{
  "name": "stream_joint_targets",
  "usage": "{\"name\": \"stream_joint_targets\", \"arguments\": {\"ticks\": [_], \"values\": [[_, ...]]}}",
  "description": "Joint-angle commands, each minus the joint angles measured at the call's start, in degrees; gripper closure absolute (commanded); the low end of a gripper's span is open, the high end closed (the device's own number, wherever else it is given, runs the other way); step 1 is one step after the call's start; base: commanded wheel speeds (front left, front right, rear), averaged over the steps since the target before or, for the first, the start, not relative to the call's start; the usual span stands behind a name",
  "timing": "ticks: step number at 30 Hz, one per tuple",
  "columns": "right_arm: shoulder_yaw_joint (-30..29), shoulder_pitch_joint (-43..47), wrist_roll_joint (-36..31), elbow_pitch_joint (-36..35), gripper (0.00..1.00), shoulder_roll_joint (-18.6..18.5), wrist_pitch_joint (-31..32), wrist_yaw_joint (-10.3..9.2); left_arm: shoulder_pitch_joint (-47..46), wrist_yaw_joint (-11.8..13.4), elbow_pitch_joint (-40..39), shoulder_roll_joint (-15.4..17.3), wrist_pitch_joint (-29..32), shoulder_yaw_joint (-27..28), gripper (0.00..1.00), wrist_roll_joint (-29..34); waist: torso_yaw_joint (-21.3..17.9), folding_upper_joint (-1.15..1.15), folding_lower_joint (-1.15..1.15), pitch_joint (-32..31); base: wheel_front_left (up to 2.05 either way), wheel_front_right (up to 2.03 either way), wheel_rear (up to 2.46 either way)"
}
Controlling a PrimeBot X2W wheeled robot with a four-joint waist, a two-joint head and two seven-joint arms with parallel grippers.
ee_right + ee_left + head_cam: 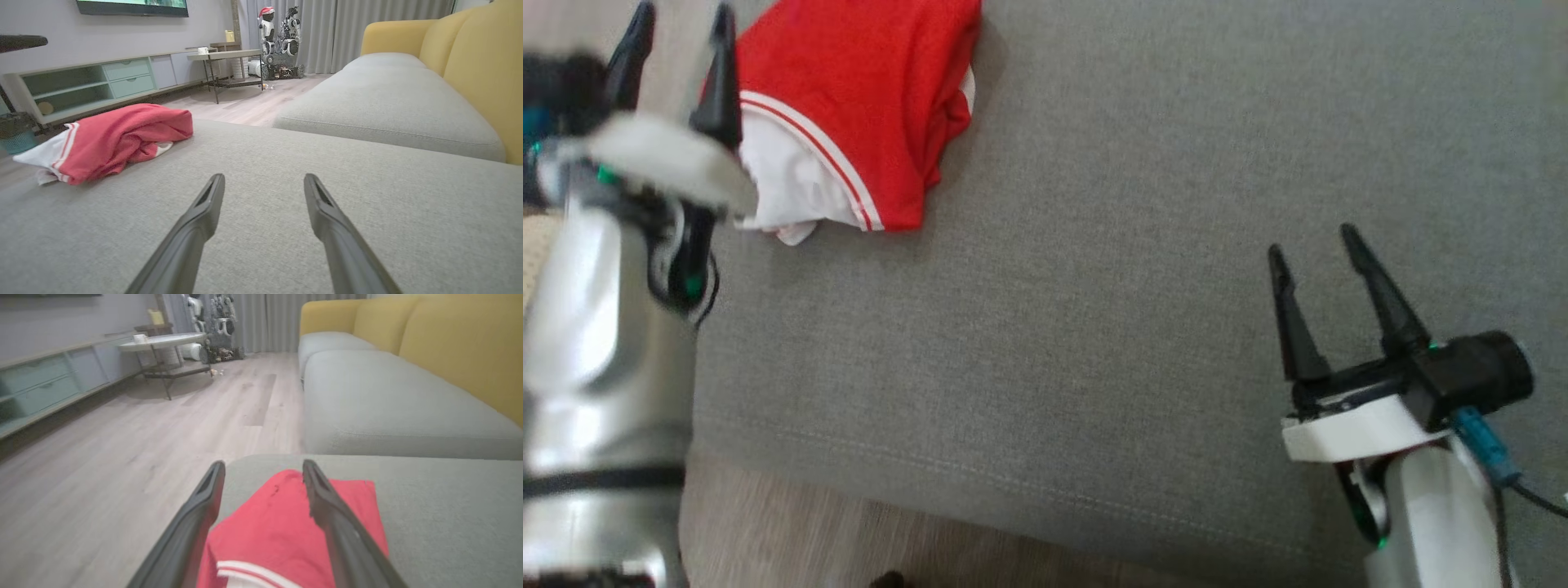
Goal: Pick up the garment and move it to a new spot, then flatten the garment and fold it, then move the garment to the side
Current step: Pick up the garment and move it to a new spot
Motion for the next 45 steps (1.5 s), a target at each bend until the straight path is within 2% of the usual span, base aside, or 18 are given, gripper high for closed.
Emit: {"name": "stream_joint_targets", "arguments": {"ticks": [1,6,16,21,22,23,29,35,40,45], "values": [[1.25,-1.62,-0.91,-3.00,0.00,-0.76,-0.65,0.43,-6.83,-0.28,2.63,3.28,4.07,-0.72,0.00,-3.20,-0.12,0.00,-0.01,3.47,0.00,0.00,0.00],[1.11,-1.66,-1.72,-5.64,0.00,-2.76,-0.65,0.43,-14.30,-0.32,11.06,5.51,10.09,-8.67,0.00,-11.69,-1.13,0.00,-0.01,6.36,0.00,0.00,0.00],[-1.27,-1.43,-1.88,-7.30,0.00,-2.17,-0.65,0.43,-19.19,-0.33,22.15,8.70,18.58,-19.39,0.00,-23.36,-3.41,0.00,-0.01,9.60,0.00,0.00,0.00],[-2.27,-1.95,-2.13,-7.50,0.00,-1.67,-0.65,0.43,-20.45,-0.33,24.77,9.97,18.70,-22.77,0.00,-27.53,-4.08,0.00,-0.01,11.74,0.00,0.00,0.00],[-2.51,-2.04,-2.20,-7.62,0.00,-1.64,-0.65,0.43,-20.71,-0.33,25.01,10.26,17.93,-23.51,0.18,-27.94,-4.14,0.00,-0.01,12.15,0.00,0.00,0.00],[-2.79,-2.13,-2.28,-7.72,0.00,-1.62,-0.65,0.43,-21.05,-0.33,25.34,10.56,16.64,-24.05,1.00,-28.23,-4.12,0.00,-0.01,12.45,0.00,0.00,0.00],[-4.01,-2.46,-2.36,-7.43,0.00,-1.35,-0.65,0.43,-22.96,-0.34,27.16,11.70,8.26,-26.11,1.00,-30.54,-3.83,0.00,-0.01,11.89,0.00,0.00,0.00],[-2.87,-2.30,-1.10,-5.99,0.00,-0.69,-0.65,0.43,-25.48,-0.34,25.13,13.98,2.64,-28.85,1.00,-32.00,-3.79,0.00,-0.01,7.72,0.00,0.00,0.00],[-1.11,-2.08,1.22,-4.15,0.00,-0.17,-0.65,0.43,-28.52,-0.34,19.03,17.35,1.58,-31.76,1.00,-32.97,-5.05,0.00,-0.01,2.06,0.00,0.00,0.00],[1.06,-1.99,4.77,-3.52,0.00,-0.08,-0.65,0.43,-31.04,-0.34,11.50,19.21,3.43,-33.04,1.00,-34.63,-7.50,0.00,-0.01,-2.18,0.00,0.00,0.00]]}}
